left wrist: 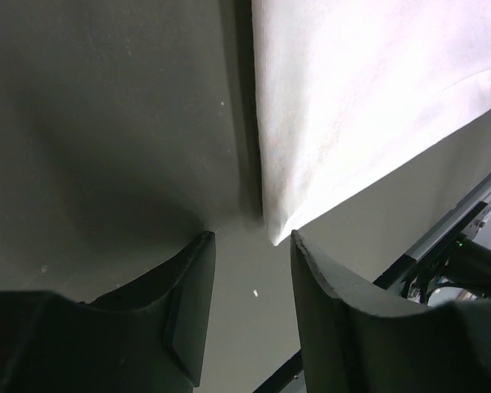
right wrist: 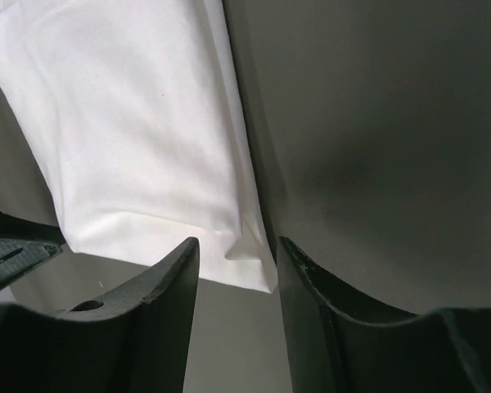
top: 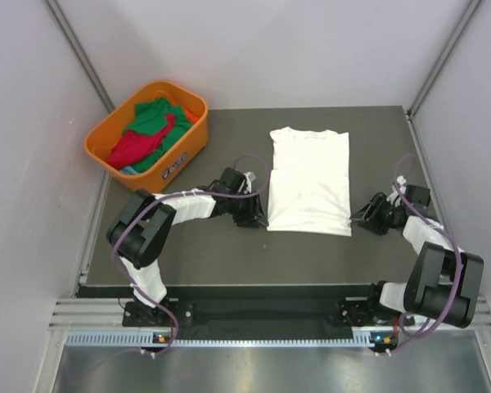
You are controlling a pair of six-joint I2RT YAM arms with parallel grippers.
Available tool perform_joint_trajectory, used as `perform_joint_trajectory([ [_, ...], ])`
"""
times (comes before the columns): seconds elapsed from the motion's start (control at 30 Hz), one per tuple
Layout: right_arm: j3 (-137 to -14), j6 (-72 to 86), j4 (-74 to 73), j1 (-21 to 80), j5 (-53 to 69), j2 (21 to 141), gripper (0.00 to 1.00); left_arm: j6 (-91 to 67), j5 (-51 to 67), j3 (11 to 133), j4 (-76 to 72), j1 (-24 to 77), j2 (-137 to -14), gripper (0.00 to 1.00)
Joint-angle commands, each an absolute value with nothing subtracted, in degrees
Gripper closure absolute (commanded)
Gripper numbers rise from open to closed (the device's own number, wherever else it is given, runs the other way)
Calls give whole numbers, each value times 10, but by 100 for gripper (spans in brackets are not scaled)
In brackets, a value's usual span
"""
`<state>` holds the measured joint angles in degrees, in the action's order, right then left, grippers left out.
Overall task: Fold and stack the t-shirts
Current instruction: Fold the tshirt
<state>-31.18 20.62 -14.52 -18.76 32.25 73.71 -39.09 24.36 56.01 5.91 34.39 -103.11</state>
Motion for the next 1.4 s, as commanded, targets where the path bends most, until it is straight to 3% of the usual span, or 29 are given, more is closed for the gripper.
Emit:
perform_joint_trajectory([
  [0.0,-309,200,-160,-193,323,708,56,-389,242,556,31,347,-1008,53],
  [0.5,-262,262,-146,-186,275,750,69,-398,242,554,10,365,-1031,54],
  [0.6,-251,279,-149,-187,251,760,83,-397,236,551,8,366,-1038,55],
  [0.63,-252,288,-159,-187,235,766,100,-397,234,550,9,366,-1040,57],
  [0.67,-254,289,-164,-187,226,772,100,-396,233,549,8,366,-1041,59],
  [0.77,-245,299,-161,-188,214,777,100,-394,229,546,6,366,-1042,79],
  [0.8,-235,302,-159,-187,211,765,100,-391,223,546,9,366,-1038,86],
  [0.83,-231,307,-159,-188,202,758,100,-389,211,548,12,366,-1037,100],
  [1.17,-206,351,-228,-190,85,622,100,-359,137,582,84,366,-1021,100],
  [1.2,-202,355,-235,-190,74,611,100,-358,139,591,96,366,-1024,93],
  [1.23,-200,355,-236,-190,70,603,100,-358,141,594,98,366,-1026,76],
  [1.27,-200,359,-237,-190,68,595,100,-355,141,598,103,366,-1026,68],
  [1.37,-210,336,-228,-189,104,607,97,-356,136,604,107,366,-1017,61],
])
